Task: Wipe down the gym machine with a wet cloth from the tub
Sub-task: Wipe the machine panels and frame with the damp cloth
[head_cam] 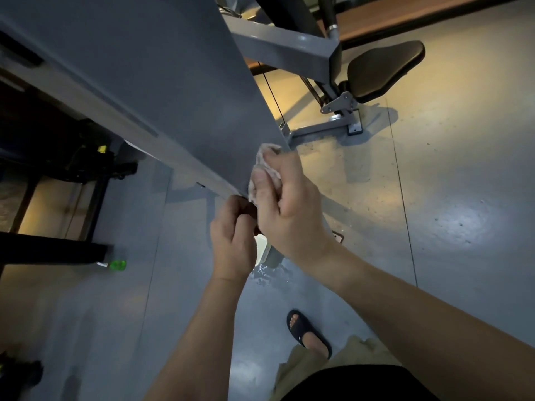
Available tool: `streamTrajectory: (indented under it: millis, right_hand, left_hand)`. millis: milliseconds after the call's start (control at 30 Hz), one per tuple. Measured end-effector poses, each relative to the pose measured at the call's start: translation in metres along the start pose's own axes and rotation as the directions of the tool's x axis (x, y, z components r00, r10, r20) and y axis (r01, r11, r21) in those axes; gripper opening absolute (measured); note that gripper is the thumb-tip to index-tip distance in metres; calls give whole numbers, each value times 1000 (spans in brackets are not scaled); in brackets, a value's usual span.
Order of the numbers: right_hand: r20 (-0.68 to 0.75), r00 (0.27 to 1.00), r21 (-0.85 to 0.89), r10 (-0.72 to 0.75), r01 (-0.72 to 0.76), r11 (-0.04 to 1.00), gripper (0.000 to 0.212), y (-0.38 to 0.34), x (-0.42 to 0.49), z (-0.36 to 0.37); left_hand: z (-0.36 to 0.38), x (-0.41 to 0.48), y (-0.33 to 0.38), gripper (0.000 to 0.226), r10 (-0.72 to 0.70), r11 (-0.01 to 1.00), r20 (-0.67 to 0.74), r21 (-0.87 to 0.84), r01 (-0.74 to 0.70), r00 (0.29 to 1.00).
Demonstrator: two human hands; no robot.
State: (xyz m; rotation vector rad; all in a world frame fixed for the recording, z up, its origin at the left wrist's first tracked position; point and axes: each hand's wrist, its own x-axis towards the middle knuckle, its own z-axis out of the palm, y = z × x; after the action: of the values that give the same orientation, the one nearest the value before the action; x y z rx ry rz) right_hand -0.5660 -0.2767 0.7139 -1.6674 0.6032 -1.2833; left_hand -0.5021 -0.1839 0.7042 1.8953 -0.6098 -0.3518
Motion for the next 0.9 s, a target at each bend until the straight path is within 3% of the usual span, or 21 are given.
streamTrajectory:
  millis: [133, 267, 333, 400, 467, 567, 633, 733, 833, 900]
  right_hand:
    - [-18, 976, 11, -217, 218, 976, 27, -11, 13, 6]
    - [57, 998, -134, 9, -1, 991, 30, 34, -10, -9]
    - [2, 998, -138, 61, -60, 989, 21, 23, -8, -7]
    - [-40, 999, -63, -10, 7, 998, 20, -10, 6, 0]
    - [-81, 987, 1, -137, 137, 991, 22, -42, 25, 8]
    - [-86, 949, -52, -302, 298, 953, 28, -38, 42, 13]
    - [-88, 965, -109, -247, 237, 965, 27, -6, 35, 9]
    - [-52, 996, -144, -65, 57, 988, 20, 15, 14, 0]
    - [-77, 991, -65, -110, 105, 992, 19, -20, 29, 0]
    - [-95, 974, 14, -206, 209, 978, 21, -55, 52, 4]
  left_hand:
    - [-3, 0, 1, 19, 11, 1000, 36, 6, -12, 999]
    - [-3, 1, 9, 16, -76, 995, 70, 66, 72, 995]
    - [-6, 1, 8, 13, -90, 989, 88, 128, 79, 992]
    - [-11, -1, 6, 9, -53, 976, 90, 216, 32, 995]
    - [-14, -2, 10, 23, -5, 967, 95, 255, -19, 995]
    - [-14, 0, 14, 16, -37, 961, 96, 277, 9, 995]
    - [-13, 0, 14, 4, -55, 946, 100, 324, 20, 993]
    - [-13, 0, 17, 12, -62, 924, 97, 382, 20, 993]
    - [-12, -4, 19, 6, -50, 924, 94, 382, 10, 994]
    - [-11, -4, 18, 26, -50, 910, 57, 415, 22, 997]
